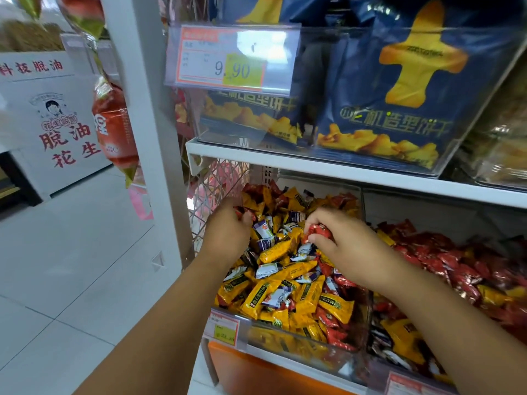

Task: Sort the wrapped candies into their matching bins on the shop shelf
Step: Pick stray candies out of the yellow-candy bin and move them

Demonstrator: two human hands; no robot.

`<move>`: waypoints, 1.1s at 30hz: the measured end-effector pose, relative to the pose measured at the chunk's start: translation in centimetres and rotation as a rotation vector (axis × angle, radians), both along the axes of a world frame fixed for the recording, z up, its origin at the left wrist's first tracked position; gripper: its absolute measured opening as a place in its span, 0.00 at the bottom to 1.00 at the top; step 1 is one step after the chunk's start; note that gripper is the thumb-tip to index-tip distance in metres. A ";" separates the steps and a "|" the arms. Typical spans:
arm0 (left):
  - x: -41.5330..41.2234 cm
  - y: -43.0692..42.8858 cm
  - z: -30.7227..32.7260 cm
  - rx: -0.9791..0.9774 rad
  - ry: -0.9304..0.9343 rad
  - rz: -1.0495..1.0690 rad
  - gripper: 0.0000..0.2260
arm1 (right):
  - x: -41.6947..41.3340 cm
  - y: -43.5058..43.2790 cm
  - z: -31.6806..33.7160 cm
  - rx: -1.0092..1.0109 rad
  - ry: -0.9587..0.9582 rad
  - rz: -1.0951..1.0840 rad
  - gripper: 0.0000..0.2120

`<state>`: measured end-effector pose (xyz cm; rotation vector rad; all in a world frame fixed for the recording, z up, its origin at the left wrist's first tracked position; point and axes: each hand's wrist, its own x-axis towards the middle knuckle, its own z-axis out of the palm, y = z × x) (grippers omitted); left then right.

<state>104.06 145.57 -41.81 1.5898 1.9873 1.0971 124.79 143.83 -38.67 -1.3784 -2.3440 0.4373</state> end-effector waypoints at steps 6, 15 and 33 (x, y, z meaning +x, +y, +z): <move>0.9 1.9 -0.9 -0.037 0.159 0.139 0.14 | 1.4 -0.5 -0.6 0.009 0.062 -0.024 0.07; 1.0 1.7 -0.4 -0.012 0.032 0.099 0.10 | 2.1 -0.5 -0.9 -0.009 0.148 -0.034 0.12; 17.2 -6.1 3.2 0.221 0.183 -0.704 0.08 | 15.9 -6.3 0.5 0.119 0.061 -0.501 0.11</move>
